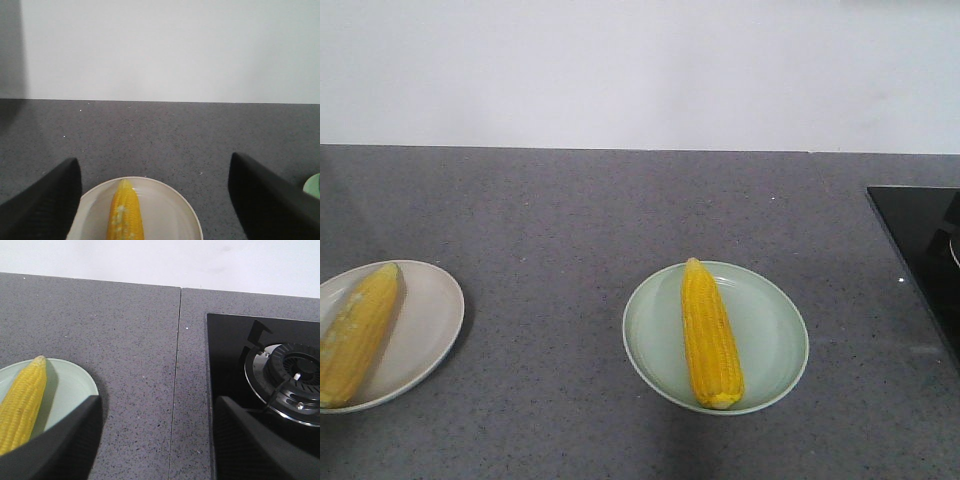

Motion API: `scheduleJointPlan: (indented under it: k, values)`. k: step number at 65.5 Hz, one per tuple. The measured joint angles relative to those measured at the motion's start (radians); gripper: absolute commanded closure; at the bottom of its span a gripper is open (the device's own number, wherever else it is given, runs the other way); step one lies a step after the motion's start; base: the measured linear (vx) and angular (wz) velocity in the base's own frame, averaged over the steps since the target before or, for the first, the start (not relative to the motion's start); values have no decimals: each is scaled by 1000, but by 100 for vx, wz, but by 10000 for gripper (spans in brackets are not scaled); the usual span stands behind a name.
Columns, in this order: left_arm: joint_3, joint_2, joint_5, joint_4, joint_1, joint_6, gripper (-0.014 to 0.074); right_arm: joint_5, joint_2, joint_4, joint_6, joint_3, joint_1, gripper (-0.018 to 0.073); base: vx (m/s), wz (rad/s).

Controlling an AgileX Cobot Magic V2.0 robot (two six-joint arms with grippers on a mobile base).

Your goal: Distribute corn equally

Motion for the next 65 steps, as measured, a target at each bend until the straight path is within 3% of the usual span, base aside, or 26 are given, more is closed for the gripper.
scheduleJointPlan:
  k: [18,22,65]
  values:
    - [0,0,-3,21,0,0,507,-12,0,-3,0,2,0,549,0,0]
    - [0,0,-3,21,0,0,599,-15,0,-5,0,2,0,575,0,0]
    - [0,0,-3,21,0,0,604,-16,0,-8,1,2,0,570,0,0]
